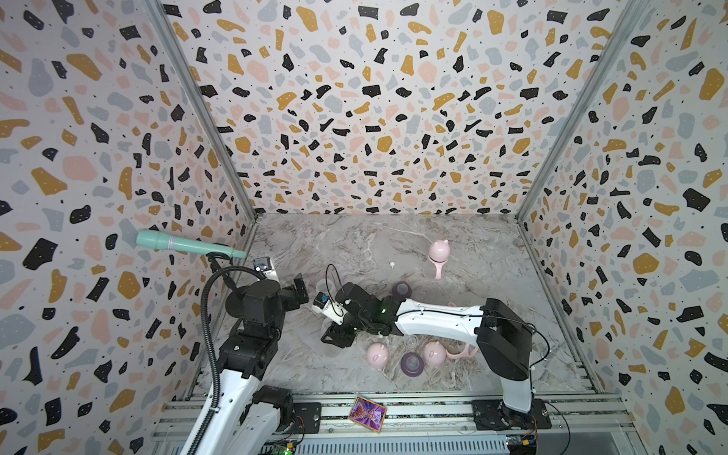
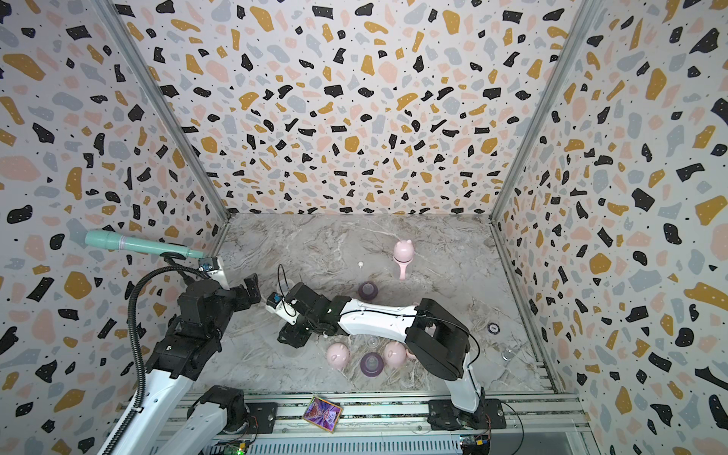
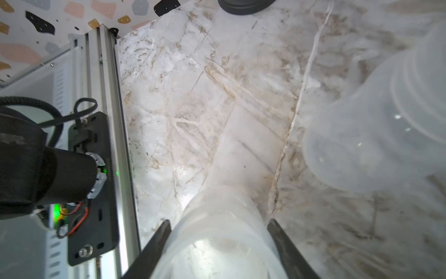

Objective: Assemble the baby bottles
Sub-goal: Pick up the baby bottle from the center of the board.

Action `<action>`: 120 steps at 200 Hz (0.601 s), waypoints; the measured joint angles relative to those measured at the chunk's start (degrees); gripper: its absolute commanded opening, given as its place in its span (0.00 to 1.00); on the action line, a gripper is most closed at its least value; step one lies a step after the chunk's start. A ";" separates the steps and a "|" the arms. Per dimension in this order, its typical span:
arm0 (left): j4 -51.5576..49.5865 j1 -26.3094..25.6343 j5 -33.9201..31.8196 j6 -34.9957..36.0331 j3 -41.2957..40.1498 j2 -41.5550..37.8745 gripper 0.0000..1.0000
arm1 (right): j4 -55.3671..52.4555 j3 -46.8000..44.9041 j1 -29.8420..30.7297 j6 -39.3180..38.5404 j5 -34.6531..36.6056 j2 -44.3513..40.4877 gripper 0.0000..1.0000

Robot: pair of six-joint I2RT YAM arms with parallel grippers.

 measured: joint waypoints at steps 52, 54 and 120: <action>6.51 -0.22 7.93 6.71 -0.28 -1.79 1.00 | 0.17 -9.68 -5.53 4.87 -2.84 -10.99 0.27; 6.62 -0.39 8.20 7.15 -0.28 -1.70 1.00 | 0.13 -10.19 -6.12 5.11 -2.97 -11.87 0.27; 17.09 -15.63 17.81 17.42 -1.42 3.37 1.00 | -4.22 -10.75 -21.18 7.89 -4.02 -31.21 0.24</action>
